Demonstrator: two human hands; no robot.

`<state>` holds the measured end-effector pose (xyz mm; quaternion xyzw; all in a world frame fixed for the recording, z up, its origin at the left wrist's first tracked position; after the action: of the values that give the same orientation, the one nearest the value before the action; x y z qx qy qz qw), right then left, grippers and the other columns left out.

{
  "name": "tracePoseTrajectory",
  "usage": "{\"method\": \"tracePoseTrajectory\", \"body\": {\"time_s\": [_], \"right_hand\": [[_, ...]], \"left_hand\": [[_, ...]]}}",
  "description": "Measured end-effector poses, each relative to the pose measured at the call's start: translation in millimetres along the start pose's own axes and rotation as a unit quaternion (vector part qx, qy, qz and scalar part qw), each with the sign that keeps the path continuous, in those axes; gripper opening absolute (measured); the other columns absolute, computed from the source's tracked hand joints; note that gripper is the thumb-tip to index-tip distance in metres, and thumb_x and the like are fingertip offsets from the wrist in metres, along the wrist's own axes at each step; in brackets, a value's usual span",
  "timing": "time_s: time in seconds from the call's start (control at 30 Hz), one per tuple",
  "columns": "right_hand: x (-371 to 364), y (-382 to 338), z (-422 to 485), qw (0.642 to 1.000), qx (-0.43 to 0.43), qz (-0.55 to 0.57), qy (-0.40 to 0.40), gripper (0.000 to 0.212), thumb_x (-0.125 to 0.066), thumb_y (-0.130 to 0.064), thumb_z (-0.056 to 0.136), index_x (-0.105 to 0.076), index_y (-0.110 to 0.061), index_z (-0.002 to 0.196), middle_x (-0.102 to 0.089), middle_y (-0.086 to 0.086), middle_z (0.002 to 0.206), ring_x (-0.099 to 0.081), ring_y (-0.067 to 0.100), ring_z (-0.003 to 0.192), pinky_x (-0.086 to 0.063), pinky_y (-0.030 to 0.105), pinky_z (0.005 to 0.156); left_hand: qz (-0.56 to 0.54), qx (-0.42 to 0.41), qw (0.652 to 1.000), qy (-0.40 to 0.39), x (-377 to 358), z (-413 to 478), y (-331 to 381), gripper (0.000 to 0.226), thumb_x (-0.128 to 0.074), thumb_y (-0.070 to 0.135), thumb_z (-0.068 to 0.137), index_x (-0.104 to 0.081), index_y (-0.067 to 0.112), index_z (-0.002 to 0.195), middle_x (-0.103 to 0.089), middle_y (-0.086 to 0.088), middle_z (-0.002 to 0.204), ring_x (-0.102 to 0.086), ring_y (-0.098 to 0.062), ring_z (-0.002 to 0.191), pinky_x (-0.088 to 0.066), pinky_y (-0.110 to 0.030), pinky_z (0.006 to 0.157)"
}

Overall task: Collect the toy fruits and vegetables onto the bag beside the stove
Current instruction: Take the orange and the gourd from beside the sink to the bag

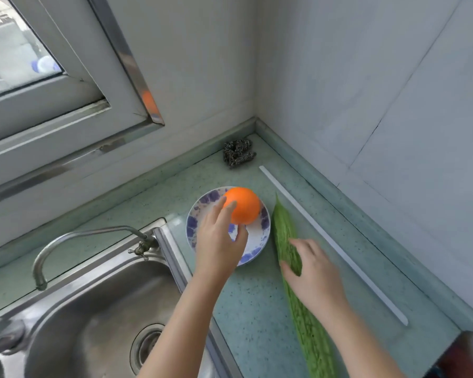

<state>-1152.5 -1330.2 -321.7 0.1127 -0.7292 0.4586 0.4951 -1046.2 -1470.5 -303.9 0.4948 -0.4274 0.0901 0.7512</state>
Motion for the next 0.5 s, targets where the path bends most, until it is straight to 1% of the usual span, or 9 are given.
{"method": "tracePoseTrajectory", "body": {"time_s": [0.03, 0.1, 0.2, 0.27, 0.33, 0.4, 0.5], "right_hand": [[-3.1, 2.3, 2.4, 1.0, -0.006, 0.0, -0.004, 0.049, -0.059, -0.03, 0.084, -0.046, -0.015, 0.129, -0.05, 0.004, 0.124, -0.052, 0.022, 0.108, -0.047, 0.033, 0.083], [-8.5, 5.6, 7.0, 1.0, -0.018, 0.004, -0.006, 0.052, -0.06, -0.03, 0.084, -0.043, -0.017, 0.131, -0.046, 0.004, 0.128, -0.051, 0.021, 0.109, -0.046, 0.028, 0.079], [-16.2, 6.3, 11.4, 0.999, -0.031, 0.014, -0.012, 0.057, -0.061, -0.029, 0.083, -0.037, -0.021, 0.135, -0.042, 0.005, 0.13, -0.052, 0.021, 0.104, -0.044, 0.025, 0.069], [-21.0, 6.0, 12.8, 0.999, -0.033, 0.016, -0.01, 0.059, -0.062, -0.026, 0.083, -0.035, -0.023, 0.135, -0.042, 0.005, 0.129, -0.054, 0.022, 0.101, -0.04, 0.025, 0.064], [-25.8, 7.3, 13.5, 0.999, -0.029, 0.03, -0.003, 0.06, -0.065, -0.021, 0.08, -0.038, -0.021, 0.134, -0.044, 0.007, 0.124, -0.055, 0.024, 0.098, -0.038, 0.024, 0.063], [-28.6, 9.1, 14.0, 0.999, -0.025, 0.041, 0.001, 0.061, -0.067, -0.018, 0.079, -0.04, -0.02, 0.133, -0.046, 0.008, 0.12, -0.055, 0.025, 0.095, -0.04, 0.024, 0.064], [-28.7, 10.0, 14.1, 0.998, -0.025, 0.06, 0.01, 0.06, -0.068, -0.017, 0.078, -0.041, -0.02, 0.132, -0.046, 0.007, 0.117, -0.053, 0.022, 0.095, -0.042, 0.024, 0.069]], "left_hand": [[0.006, 0.002, 1.0, -0.004, -3.8, 5.6, -1.9, 0.044, -0.065, 0.01, 0.081, -0.054, 0.009, 0.125, -0.045, -0.013, 0.138, -0.04, -0.032, 0.126, -0.037, -0.045, 0.097], [0.016, 0.0, 1.0, -0.008, -10.9, 16.0, -5.8, 0.049, -0.066, 0.013, 0.082, -0.051, 0.009, 0.128, -0.042, -0.012, 0.141, -0.036, -0.031, 0.128, -0.034, -0.046, 0.1], [0.016, 0.015, 0.999, -0.027, -18.7, 26.9, -10.0, 0.056, -0.065, 0.019, 0.084, -0.043, 0.012, 0.134, -0.036, -0.009, 0.145, -0.031, -0.027, 0.131, -0.029, -0.038, 0.102], [0.015, 0.024, 0.999, -0.033, -22.9, 31.5, -12.8, 0.061, -0.067, 0.022, 0.083, -0.039, 0.013, 0.137, -0.033, -0.009, 0.146, -0.03, -0.027, 0.131, -0.029, -0.037, 0.102], [0.014, 0.033, 0.999, -0.035, -27.1, 34.9, -15.6, 0.067, -0.068, 0.025, 0.081, -0.035, 0.015, 0.139, -0.03, -0.009, 0.147, -0.03, -0.027, 0.131, -0.03, -0.037, 0.101], [0.008, 0.048, 0.998, -0.038, -31.7, 37.8, -17.3, 0.071, -0.07, 0.028, 0.079, -0.033, 0.017, 0.139, -0.027, -0.01, 0.147, -0.03, -0.028, 0.13, -0.032, -0.039, 0.1], [-0.003, 0.056, 0.998, -0.036, -37.7, 40.1, -18.0, 0.073, -0.074, 0.027, 0.076, -0.034, 0.019, 0.137, -0.03, -0.011, 0.144, -0.032, -0.029, 0.128, -0.036, -0.039, 0.097]]}}
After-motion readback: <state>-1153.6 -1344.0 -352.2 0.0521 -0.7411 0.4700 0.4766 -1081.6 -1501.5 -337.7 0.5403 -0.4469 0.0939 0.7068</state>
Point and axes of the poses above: each hand's wrist, its own z-axis towards the middle knuckle, its own x-axis out of the back of the hand, y = z × x, the point moved 1 cm from there along z, towards the middle knuckle
